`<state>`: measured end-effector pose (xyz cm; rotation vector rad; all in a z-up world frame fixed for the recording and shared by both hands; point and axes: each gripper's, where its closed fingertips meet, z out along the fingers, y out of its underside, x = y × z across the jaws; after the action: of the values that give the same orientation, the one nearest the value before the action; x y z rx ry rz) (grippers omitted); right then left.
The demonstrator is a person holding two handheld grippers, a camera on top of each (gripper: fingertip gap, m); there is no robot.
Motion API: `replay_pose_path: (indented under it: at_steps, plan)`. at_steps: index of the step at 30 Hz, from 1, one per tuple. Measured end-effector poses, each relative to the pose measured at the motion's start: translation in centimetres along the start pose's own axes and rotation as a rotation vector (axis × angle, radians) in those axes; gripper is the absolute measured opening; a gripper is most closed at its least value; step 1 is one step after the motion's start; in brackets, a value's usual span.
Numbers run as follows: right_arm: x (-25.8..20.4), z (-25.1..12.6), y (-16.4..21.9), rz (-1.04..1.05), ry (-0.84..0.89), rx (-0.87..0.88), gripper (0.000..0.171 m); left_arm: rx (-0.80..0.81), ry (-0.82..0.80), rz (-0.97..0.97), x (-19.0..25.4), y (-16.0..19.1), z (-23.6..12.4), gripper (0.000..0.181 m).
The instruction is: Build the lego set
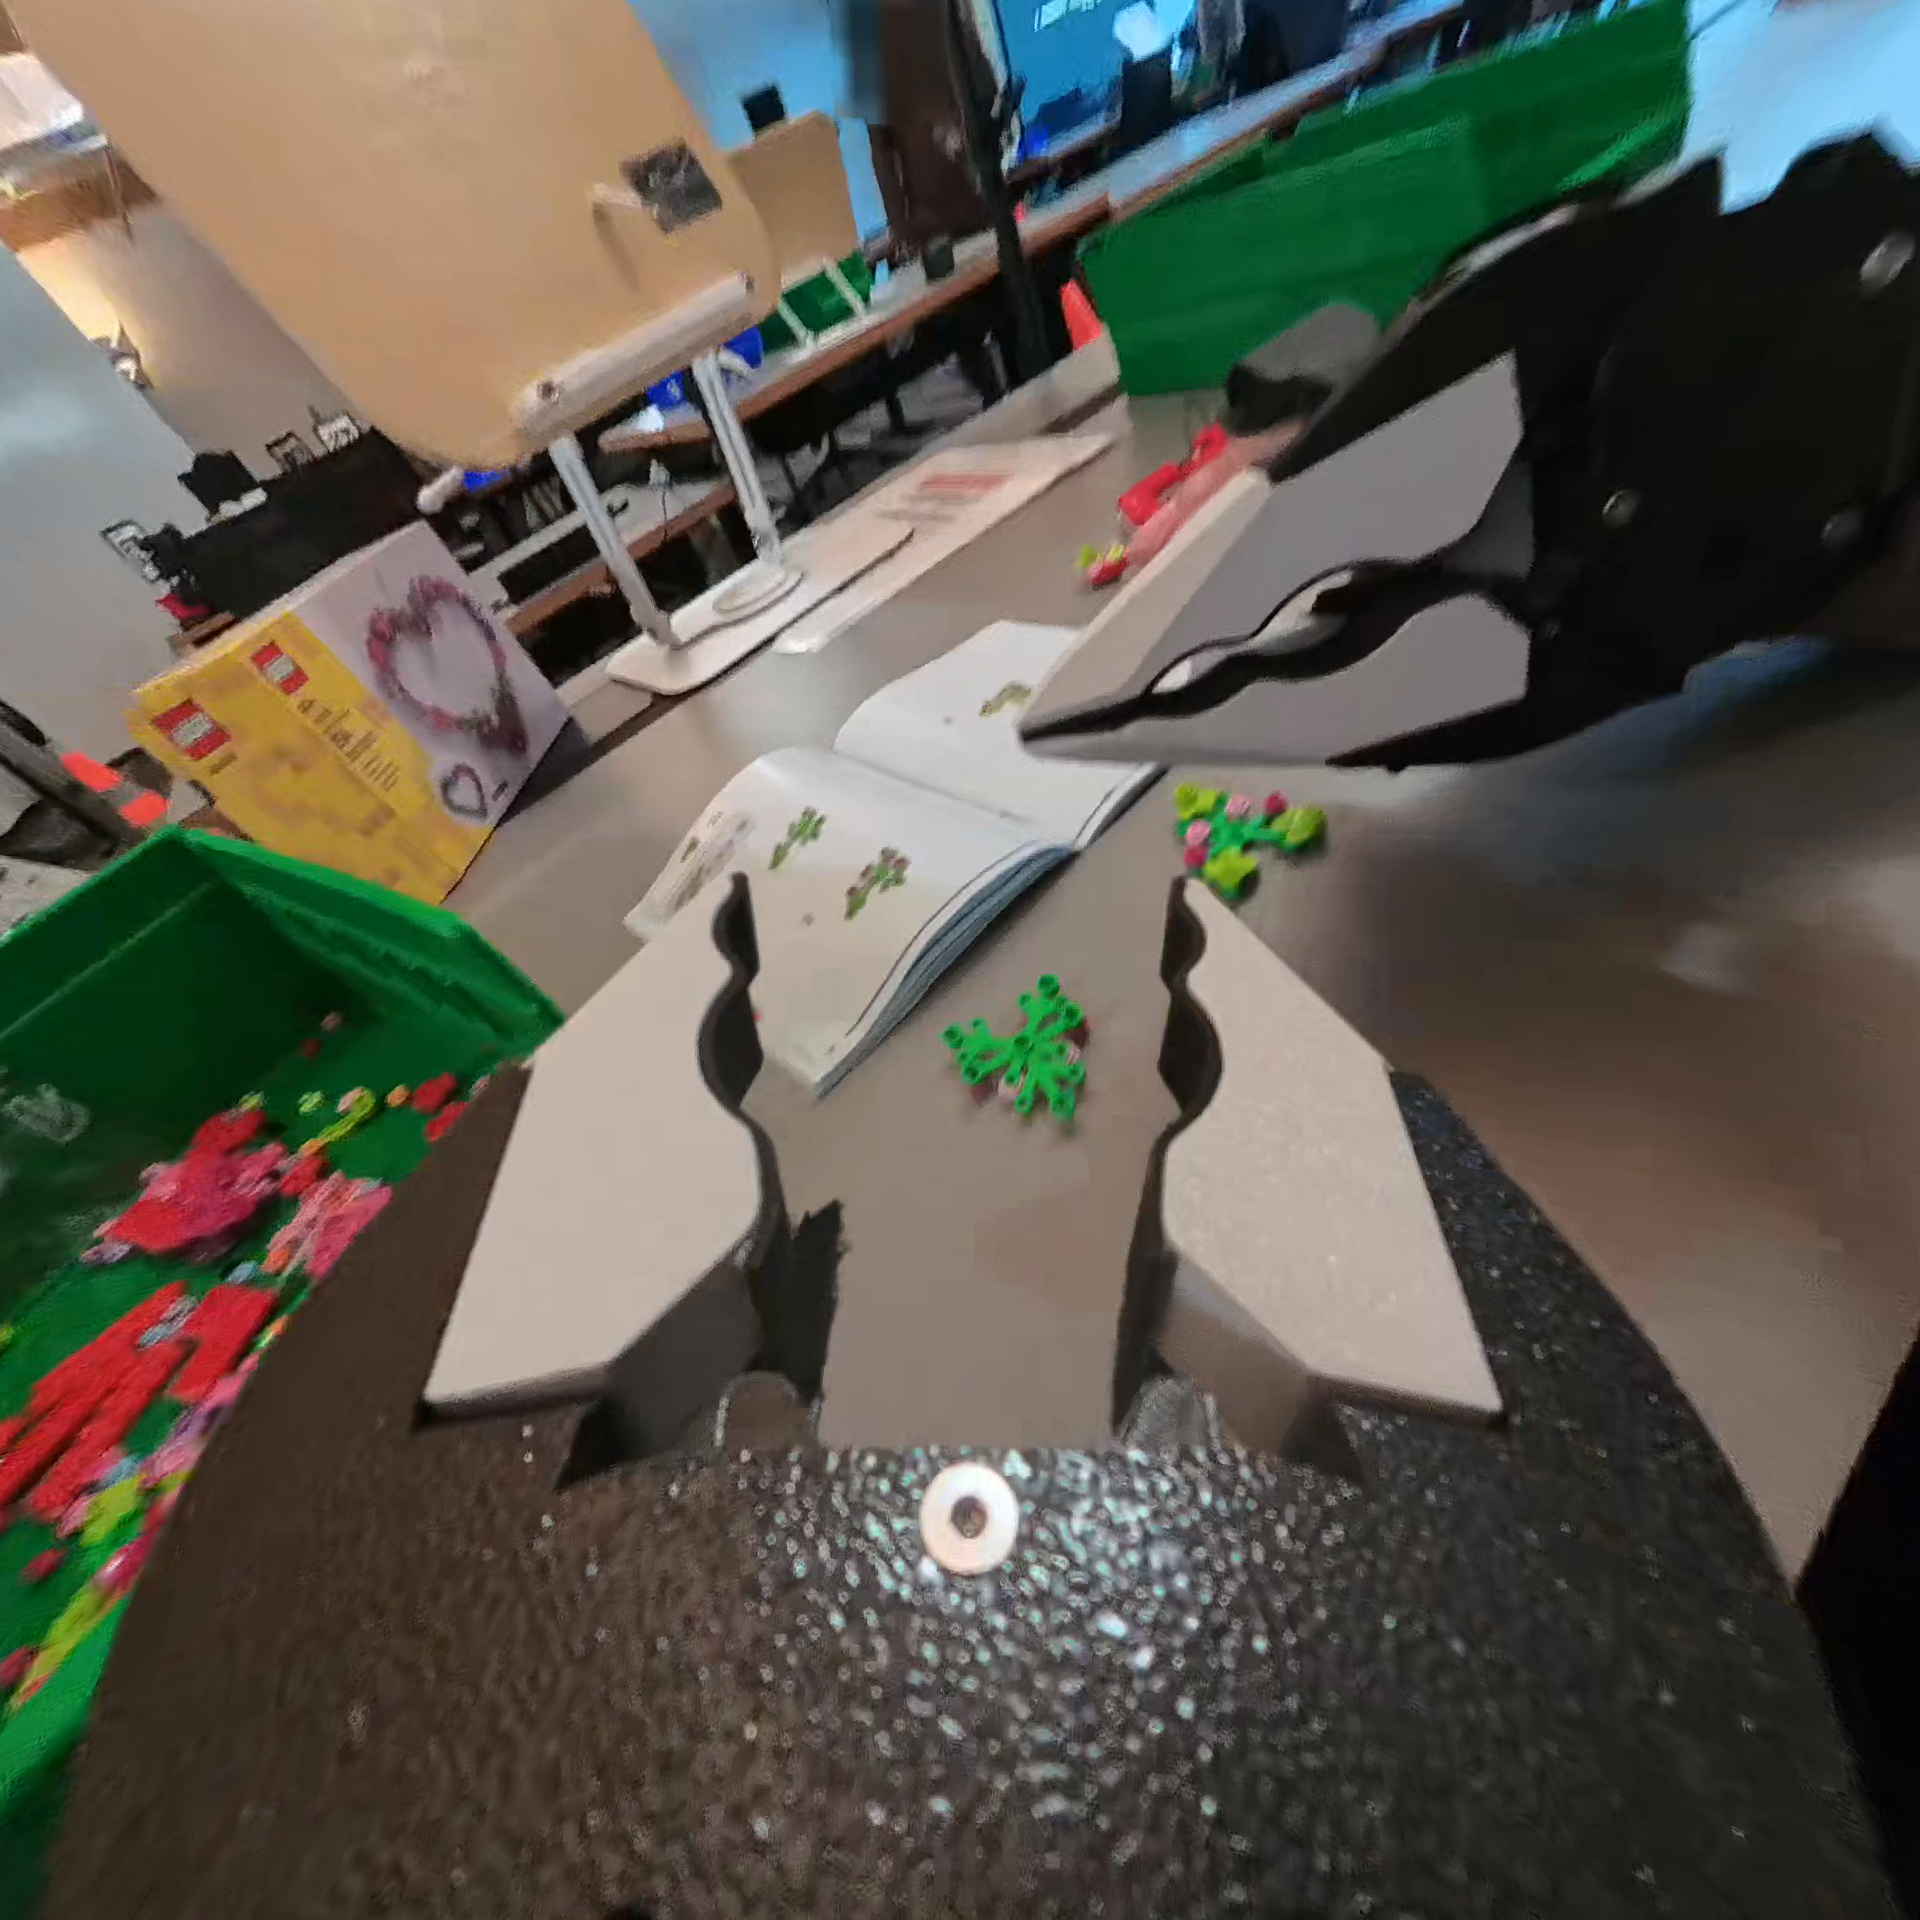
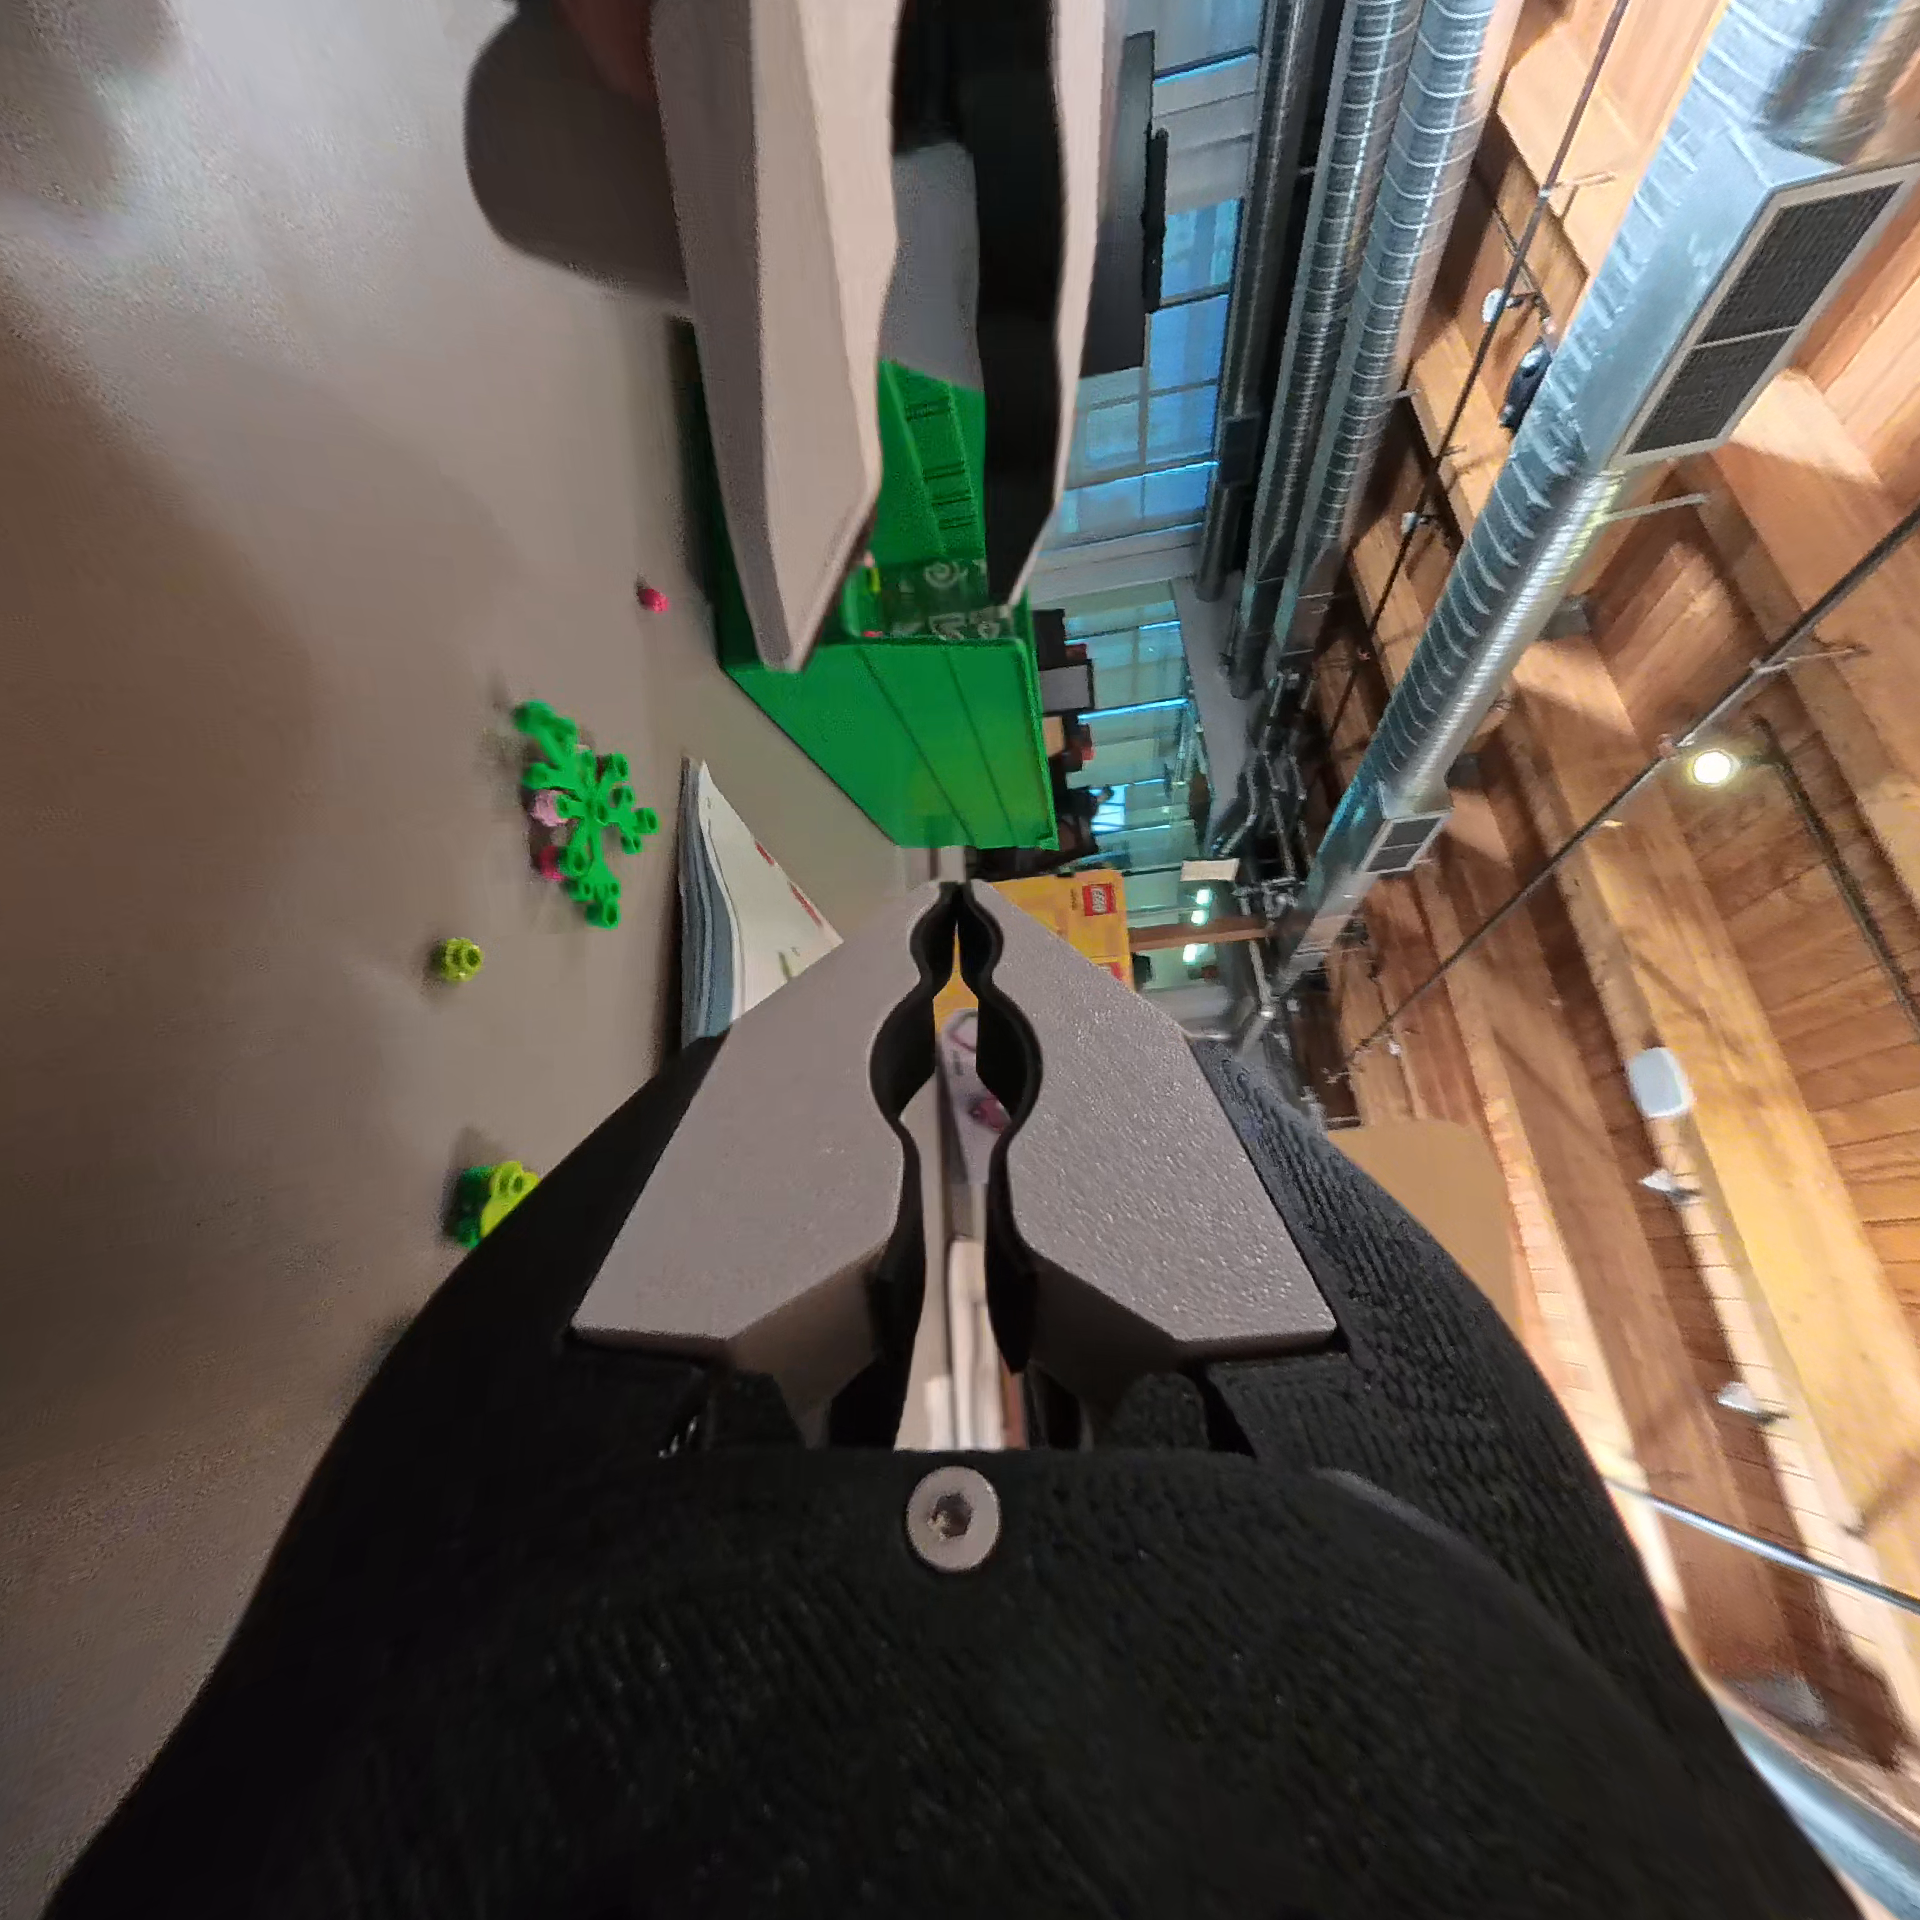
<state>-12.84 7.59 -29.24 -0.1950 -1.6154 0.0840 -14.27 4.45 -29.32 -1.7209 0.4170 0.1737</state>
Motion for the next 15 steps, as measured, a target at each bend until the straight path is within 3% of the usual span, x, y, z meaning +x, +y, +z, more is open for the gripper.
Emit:
replay_pose_path:
  at_steps: [2, 6, 10, 15]
  plan:
    - [-0.1, -0.2, 0.4, 0.088, -0.027, 0.005, 0.000, -0.064, 0.018, -0.026, -0.4, 1.1, -0.8, 0.074]
    - [-0.8, -0.4, 1.4, 0.363, -0.143, 0.023, 0.001, -0.233, 0.123, -0.053, 0.8, 4.0, -0.9, 0.047]
    - [-1.1, -0.5, 2.0, 0.609, -0.230, 0.063, 0.008, -0.375, 0.133, 0.004, 1.7, 6.4, 0.7, 0.052]
    - [-0.8, -1.0, 2.1, 0.768, -0.273, 0.113, 0.013, -0.481, 0.142, -0.133, 2.2, 7.6, 2.1, 0.046]
